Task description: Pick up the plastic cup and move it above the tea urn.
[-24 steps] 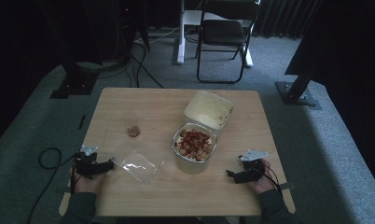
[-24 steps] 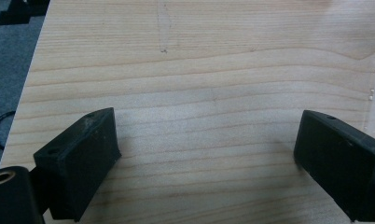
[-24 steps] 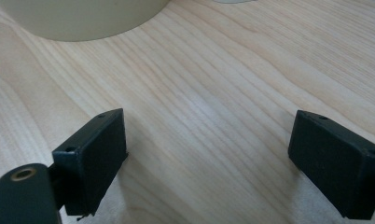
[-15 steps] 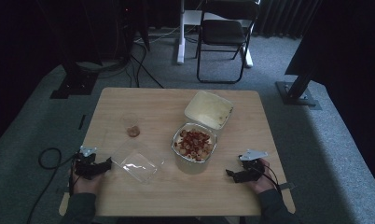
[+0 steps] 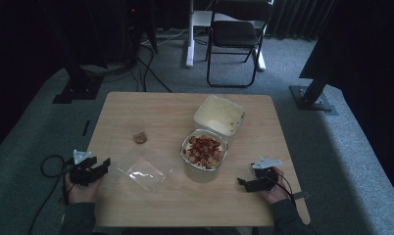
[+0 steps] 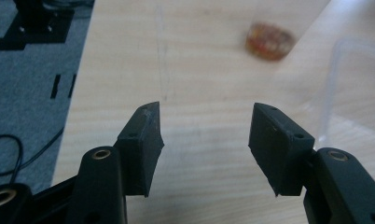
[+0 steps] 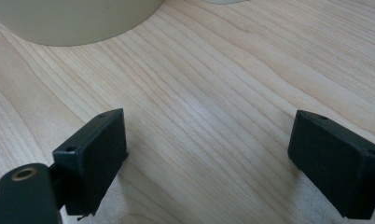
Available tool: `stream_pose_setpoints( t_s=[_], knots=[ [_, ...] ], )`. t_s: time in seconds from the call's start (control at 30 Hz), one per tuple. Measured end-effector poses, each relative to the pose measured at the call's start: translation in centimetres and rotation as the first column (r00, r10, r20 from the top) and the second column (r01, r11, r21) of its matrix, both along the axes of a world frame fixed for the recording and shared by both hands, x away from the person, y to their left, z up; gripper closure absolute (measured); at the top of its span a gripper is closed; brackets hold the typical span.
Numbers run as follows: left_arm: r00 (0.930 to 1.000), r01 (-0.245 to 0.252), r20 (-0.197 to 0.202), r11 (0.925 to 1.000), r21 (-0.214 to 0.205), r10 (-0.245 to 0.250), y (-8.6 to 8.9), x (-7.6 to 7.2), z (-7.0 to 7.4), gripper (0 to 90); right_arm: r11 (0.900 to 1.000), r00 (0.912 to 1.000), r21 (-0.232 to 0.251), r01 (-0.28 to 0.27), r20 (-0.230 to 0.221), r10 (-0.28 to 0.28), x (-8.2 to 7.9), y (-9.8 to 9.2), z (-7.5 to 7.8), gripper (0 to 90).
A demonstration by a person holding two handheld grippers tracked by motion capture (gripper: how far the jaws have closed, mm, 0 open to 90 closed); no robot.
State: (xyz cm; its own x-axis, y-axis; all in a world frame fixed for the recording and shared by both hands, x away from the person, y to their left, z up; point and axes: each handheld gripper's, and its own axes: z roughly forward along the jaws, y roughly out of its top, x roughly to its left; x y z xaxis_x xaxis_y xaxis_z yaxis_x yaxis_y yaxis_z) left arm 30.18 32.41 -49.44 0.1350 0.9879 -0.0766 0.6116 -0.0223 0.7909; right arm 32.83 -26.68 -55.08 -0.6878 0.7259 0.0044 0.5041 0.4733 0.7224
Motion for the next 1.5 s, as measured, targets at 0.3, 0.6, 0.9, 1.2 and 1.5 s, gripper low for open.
stream_pose_setpoints(
  t_s=[0.3, 0.6, 0.9, 1.2, 1.5],
  knots=[
    [0.9929, 0.115, 0.035, 0.9924, -0.044, -0.114, -1.5, 0.5, 2.3, 46.8, 1.0000, 1.0000, -0.001, 0.002, 0.001, -0.002, 0.0, 0.0, 0.0, 11.2],
    [0.9718, 0.235, -0.019, 0.9720, 0.003, -0.235, -4.9, 2.4, 2.1, 51.6, 1.0000, 1.0000, -0.001, 0.002, 0.001, -0.002, 0.0, 0.0, 0.0, 11.2],
    [0.9590, 0.266, -0.106, 0.9637, 0.020, -0.263, -5.8, 4.8, 1.1, 76.7, 1.0000, 1.0000, 0.000, 0.005, 0.001, -0.005, -0.1, 0.0, 0.0, 11.2],
    [0.9626, 0.252, -0.115, 0.9664, 0.049, -0.246, -5.9, 4.8, 1.2, 83.9, 0.9999, 0.9999, 0.000, 0.013, 0.000, -0.013, -0.2, 0.0, 0.0, 11.2],
    [0.9500, 0.275, -0.163, 0.9608, 0.034, -0.267, -6.4, 6.6, 0.6, 84.1, 0.9999, 0.9999, 0.000, 0.012, 0.000, -0.012, -0.2, 0.0, 0.0, 11.2]
  ],
)
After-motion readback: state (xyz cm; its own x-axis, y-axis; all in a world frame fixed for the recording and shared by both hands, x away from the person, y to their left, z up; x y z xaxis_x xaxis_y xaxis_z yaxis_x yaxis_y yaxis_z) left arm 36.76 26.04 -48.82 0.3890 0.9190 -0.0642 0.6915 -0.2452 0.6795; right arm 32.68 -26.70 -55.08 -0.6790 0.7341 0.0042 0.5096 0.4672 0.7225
